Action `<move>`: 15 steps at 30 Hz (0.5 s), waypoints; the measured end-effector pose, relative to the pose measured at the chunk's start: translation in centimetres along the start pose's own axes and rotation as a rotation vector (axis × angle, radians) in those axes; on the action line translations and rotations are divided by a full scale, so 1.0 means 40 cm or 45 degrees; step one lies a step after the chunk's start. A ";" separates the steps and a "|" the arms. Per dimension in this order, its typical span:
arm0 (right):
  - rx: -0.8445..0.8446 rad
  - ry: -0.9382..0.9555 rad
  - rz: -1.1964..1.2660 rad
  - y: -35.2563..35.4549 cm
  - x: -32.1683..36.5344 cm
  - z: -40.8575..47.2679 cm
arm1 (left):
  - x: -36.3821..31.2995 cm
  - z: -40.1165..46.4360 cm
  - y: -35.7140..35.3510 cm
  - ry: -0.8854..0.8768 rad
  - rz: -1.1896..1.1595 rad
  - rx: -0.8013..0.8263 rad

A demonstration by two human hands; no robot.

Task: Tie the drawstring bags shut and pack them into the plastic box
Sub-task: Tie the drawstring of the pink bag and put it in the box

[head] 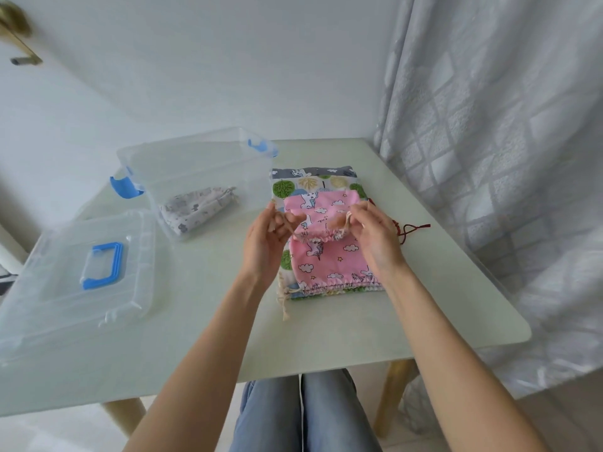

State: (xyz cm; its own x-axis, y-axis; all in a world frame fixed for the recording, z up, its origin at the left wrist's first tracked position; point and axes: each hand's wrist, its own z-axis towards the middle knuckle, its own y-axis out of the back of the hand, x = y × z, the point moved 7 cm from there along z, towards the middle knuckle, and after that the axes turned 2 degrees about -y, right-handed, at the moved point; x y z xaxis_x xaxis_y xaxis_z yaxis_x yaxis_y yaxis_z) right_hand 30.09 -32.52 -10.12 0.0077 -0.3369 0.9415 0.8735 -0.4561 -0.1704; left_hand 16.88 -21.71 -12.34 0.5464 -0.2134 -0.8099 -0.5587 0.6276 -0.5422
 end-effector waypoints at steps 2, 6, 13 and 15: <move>-0.006 -0.052 0.107 0.001 -0.011 0.001 | 0.006 0.009 0.001 0.039 -0.129 -0.064; -0.089 -0.066 -0.044 0.027 -0.033 -0.008 | 0.016 0.005 0.043 0.080 0.146 -0.219; -0.313 -0.062 -0.094 0.112 -0.051 -0.027 | -0.001 -0.009 0.112 0.050 0.579 -0.396; -0.311 -0.032 -0.196 0.112 -0.044 -0.037 | -0.005 -0.016 0.102 0.045 0.674 -0.383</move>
State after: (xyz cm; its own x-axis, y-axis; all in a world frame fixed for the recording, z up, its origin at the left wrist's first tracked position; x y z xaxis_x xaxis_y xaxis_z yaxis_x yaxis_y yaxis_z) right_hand 33.29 -35.18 -12.98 -0.1013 -0.2288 0.9682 0.7222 -0.6862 -0.0866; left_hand 14.09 -19.59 -14.52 0.1283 0.0418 -0.9909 -0.9035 0.4170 -0.0994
